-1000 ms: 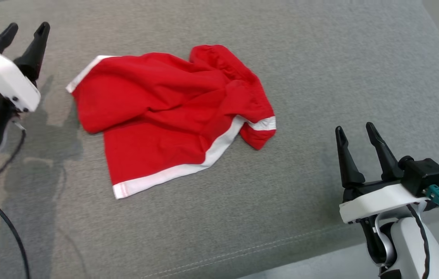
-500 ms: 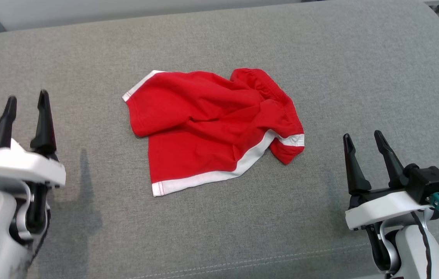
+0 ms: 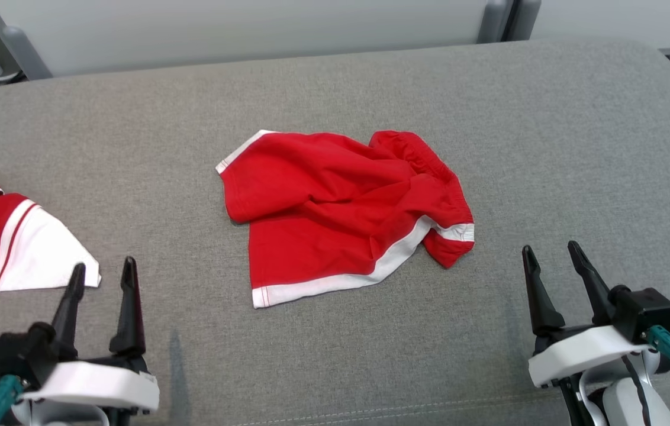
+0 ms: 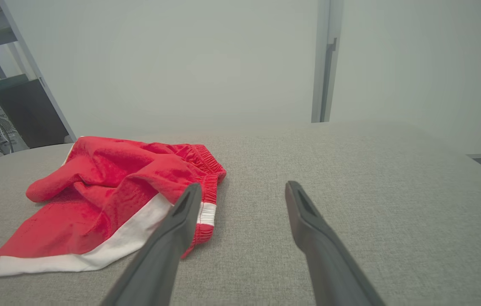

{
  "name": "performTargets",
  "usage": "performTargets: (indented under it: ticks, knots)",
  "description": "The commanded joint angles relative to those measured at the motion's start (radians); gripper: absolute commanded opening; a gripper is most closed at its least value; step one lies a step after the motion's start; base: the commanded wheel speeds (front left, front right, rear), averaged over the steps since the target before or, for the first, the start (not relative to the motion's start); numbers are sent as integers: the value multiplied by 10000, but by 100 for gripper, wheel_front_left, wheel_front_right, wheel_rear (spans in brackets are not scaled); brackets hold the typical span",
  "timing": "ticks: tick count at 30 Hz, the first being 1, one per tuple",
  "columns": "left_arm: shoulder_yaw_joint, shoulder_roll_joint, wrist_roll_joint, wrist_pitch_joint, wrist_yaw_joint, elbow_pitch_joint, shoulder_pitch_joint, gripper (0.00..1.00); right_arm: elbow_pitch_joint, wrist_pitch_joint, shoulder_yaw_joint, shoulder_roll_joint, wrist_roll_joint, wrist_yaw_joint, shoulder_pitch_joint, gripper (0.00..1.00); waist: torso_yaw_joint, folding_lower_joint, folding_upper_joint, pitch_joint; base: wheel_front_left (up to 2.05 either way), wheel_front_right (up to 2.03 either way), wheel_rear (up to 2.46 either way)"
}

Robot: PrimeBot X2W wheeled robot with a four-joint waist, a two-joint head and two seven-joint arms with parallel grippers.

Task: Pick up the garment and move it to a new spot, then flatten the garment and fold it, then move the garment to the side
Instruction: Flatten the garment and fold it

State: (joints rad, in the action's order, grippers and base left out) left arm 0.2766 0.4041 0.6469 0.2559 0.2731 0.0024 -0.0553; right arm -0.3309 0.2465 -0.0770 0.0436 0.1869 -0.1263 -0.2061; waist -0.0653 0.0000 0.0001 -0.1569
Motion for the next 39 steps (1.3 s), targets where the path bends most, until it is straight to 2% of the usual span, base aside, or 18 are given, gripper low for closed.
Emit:
performTargets:
  ticks: [1,14,30,35,39]
  knots:
    - [-342,170,-149,57,105,-392,-3,100,249,-17,-198,66,-16,-44,79,100,53,0,-1,192,0,0,0]
    - [22,-256,-332,24,375,-694,1115,100,612,-314,89,66,163,-44,1051,100,304,0,-1,932,0,0,0]
    - [348,-242,-358,-368,383,-738,909,100,1120,-570,162,66,197,-44,1270,100,454,0,-1,961,0,0,0]
    - [1000,-360,-393,-903,25,-758,483,100,1185,-705,150,72,178,-44,992,100,530,0,-1,790,0,0,0]
    - [1776,-536,-321,-1597,-572,-513,-55,100,1011,-1038,-172,342,413,-44,520,100,581,0,-1,529,0,0,0]
